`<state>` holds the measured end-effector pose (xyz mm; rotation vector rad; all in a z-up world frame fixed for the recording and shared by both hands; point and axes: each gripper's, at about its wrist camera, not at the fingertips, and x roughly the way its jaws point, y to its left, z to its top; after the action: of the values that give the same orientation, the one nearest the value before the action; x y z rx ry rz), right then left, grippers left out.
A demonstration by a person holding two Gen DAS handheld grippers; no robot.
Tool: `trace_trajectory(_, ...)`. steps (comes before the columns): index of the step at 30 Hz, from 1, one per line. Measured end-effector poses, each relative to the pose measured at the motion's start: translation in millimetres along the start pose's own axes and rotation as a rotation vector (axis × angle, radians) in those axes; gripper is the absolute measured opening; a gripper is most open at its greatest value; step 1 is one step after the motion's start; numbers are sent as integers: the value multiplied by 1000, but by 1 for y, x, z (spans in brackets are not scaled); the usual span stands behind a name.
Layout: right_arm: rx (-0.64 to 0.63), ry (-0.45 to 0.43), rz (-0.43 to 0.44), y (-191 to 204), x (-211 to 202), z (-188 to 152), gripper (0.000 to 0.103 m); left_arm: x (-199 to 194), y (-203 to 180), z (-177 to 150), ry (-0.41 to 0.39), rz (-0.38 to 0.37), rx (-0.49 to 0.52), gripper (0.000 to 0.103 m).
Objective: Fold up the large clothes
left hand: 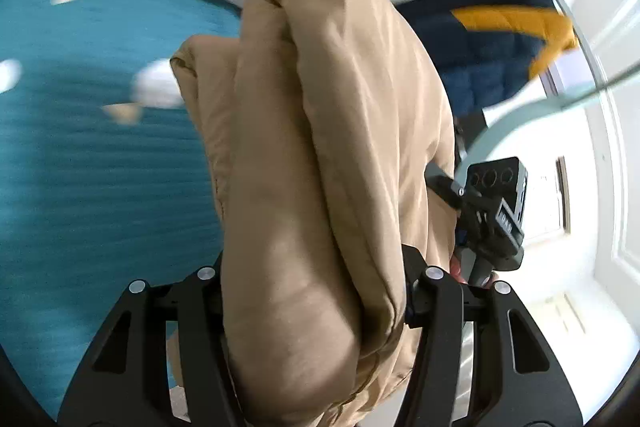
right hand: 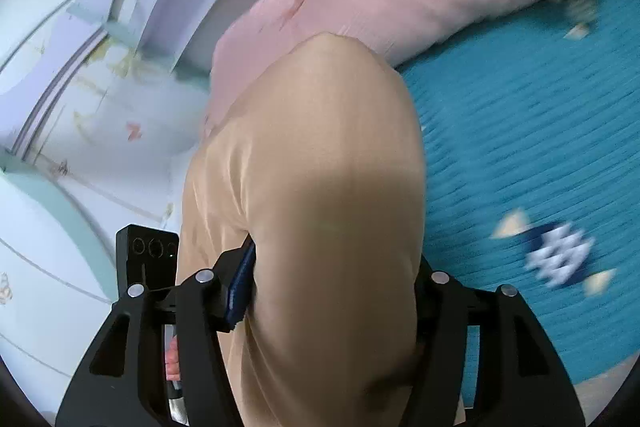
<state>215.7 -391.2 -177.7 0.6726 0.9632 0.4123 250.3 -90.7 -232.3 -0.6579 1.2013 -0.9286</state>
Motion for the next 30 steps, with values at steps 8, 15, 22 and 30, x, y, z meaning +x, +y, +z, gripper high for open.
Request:
trace_trajectory(8, 34, -111, -136, -80, -112, 43, 59, 126, -82, 21, 95, -84, 73, 55)
trace_trajectory(15, 224, -143, -317, -172, -163, 53, 81, 217, -84, 11, 132, -7, 0, 64)
trace_trajectory(22, 332, -296, -361, -218, -216, 15, 83, 238, -53, -21, 165, 188, 2, 64)
trace_trajectory(30, 74, -221, -584, -195, -182, -22, 63, 235, -122, -20, 73, 322, 254, 64)
